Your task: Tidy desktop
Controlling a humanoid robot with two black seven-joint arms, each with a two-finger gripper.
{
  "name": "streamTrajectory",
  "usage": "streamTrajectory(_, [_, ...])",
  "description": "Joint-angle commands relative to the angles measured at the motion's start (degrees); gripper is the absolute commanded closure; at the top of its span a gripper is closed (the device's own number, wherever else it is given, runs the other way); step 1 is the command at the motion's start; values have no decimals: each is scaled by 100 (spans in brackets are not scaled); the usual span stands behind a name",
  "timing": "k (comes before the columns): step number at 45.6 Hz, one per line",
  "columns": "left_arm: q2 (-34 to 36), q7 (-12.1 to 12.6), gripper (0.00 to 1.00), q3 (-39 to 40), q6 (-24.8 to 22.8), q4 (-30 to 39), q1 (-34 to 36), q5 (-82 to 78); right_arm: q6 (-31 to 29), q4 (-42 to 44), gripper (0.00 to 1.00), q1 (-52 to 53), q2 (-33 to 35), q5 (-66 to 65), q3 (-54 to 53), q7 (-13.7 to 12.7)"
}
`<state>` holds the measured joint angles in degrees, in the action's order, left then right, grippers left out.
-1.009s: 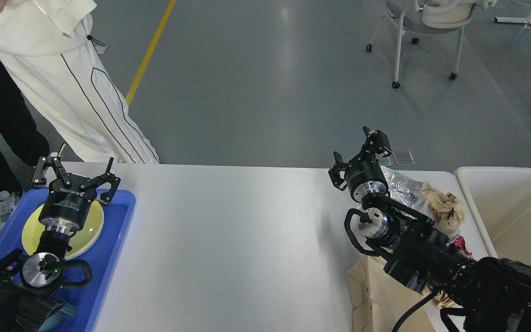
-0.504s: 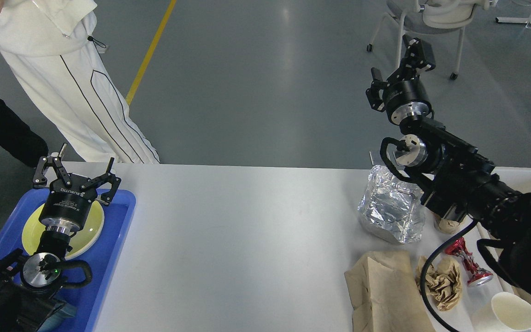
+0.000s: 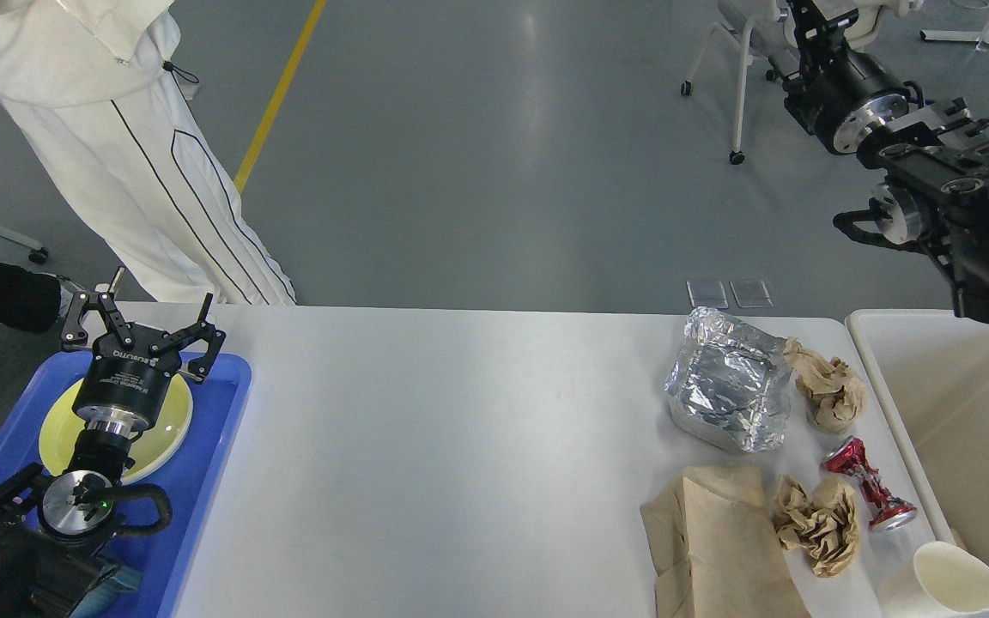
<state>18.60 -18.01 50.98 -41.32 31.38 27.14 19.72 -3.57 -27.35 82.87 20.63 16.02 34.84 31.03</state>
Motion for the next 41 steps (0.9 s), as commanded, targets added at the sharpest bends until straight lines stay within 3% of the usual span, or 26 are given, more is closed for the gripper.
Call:
streamTrajectory(1, [4, 0, 3, 0, 1, 0, 2, 5, -4, -1166, 0, 853, 450, -2, 1444, 8])
streamTrajectory(7, [4, 0, 3, 0, 1, 0, -7, 5, -47, -1598, 0, 1363, 433, -2, 2386, 8])
streamTrajectory(17, [4, 0, 3, 0, 1, 0, -7, -3, -635, -2063, 0, 1609, 512, -28, 2615, 25])
streamTrajectory(33, [4, 0, 3, 0, 1, 0, -7, -3, -3157, -3206, 0, 2199, 855, -326, 2738, -45])
streamTrajectory(35, [-5, 0, 3, 0, 1, 0, 2, -3, -3404, -3259, 0, 2199, 820, -651, 2782, -202])
streamTrajectory(37, [-5, 0, 3, 0, 1, 0, -7, 5, -3492, -3425, 0, 2216, 785, -1116, 2835, -570])
streamTrajectory(39, [4, 0, 3, 0, 1, 0, 2, 5, -3493, -3619, 0, 2260, 741, -1608, 2870, -1036])
streamTrajectory(40, [4, 0, 3, 0, 1, 0, 2, 5, -3475, -3776, 0, 2330, 723, -1985, 2896, -1525])
streamTrajectory(41, [4, 0, 3, 0, 1, 0, -7, -3, -3475, -3856, 0, 2357, 714, -2136, 2914, -1748])
